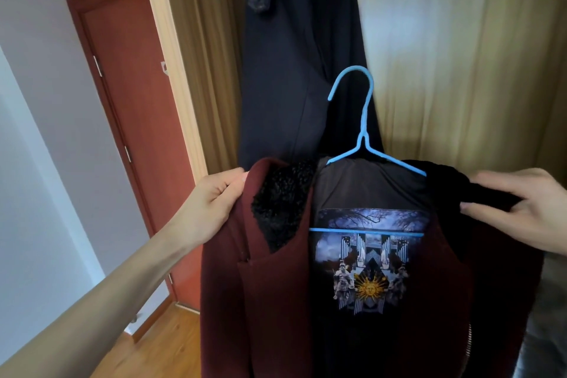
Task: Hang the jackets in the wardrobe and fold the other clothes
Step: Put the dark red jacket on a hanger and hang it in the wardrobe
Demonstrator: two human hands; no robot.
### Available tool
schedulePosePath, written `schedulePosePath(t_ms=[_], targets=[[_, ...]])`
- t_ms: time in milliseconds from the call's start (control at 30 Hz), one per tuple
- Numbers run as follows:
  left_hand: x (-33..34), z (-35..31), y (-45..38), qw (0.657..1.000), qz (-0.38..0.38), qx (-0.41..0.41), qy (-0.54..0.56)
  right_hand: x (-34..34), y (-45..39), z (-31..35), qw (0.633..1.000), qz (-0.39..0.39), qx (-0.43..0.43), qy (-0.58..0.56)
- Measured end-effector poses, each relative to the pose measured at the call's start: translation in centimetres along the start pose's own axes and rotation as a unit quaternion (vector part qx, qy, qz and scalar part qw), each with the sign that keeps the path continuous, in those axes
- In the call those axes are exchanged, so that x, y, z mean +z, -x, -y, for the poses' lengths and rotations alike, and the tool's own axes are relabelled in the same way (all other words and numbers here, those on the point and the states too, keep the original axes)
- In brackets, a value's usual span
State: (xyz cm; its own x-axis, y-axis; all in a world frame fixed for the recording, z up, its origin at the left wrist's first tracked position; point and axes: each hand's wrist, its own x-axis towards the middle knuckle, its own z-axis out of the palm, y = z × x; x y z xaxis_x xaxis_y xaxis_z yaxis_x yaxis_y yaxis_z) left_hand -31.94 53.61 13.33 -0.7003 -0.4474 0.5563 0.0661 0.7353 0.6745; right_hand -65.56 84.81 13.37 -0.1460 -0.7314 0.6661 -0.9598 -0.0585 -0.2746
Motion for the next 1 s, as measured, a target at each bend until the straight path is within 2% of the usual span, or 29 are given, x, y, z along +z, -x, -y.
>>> schedulePosePath(t_ms=[167, 300, 367, 533, 667, 767, 867, 1000], targets=[[0.4, 0.4, 0.0, 0.999, 0.019, -0.005, -0.044, -0.2, 0.6, -0.2, 0.999, 0.005, -0.030, -0.011], [2.7, -2.2, -1.0, 0.986, 0.014, 0.096, -0.137, 1.1, 0.2, 1.1, 0.999, -0.004, -0.050, 0.002], [4.4, -3.4, -2.1, 0.976, 0.018, 0.133, -0.170, 2.1, 0.0, 1.9, 0.999, -0.020, -0.036, -0.002], [6.2, -3.0, -2.3, 0.974, 0.026, 0.115, -0.194, 2.1, 1.1, 1.7, 0.998, -0.057, 0.001, -0.019], [7.5, -2.3, -2.2, 0.941, 0.042, 0.187, -0.280, 1.8, 1.8, 1.2, 0.996, -0.064, 0.021, -0.057], [8.3, -2.4, -2.7, 0.898, 0.042, 0.233, -0.370, 1.8, 2.3, 1.1, 0.997, -0.040, 0.023, -0.056], [9.5, -2.3, -2.4, 0.871, 0.017, 0.252, -0.422, 2.1, 3.1, 0.7, 0.999, 0.000, 0.050, -0.006], [10.6, -2.6, -2.3, 0.881, 0.021, 0.252, -0.400, 1.7, 3.3, 0.3, 0.988, 0.086, 0.023, 0.124]])
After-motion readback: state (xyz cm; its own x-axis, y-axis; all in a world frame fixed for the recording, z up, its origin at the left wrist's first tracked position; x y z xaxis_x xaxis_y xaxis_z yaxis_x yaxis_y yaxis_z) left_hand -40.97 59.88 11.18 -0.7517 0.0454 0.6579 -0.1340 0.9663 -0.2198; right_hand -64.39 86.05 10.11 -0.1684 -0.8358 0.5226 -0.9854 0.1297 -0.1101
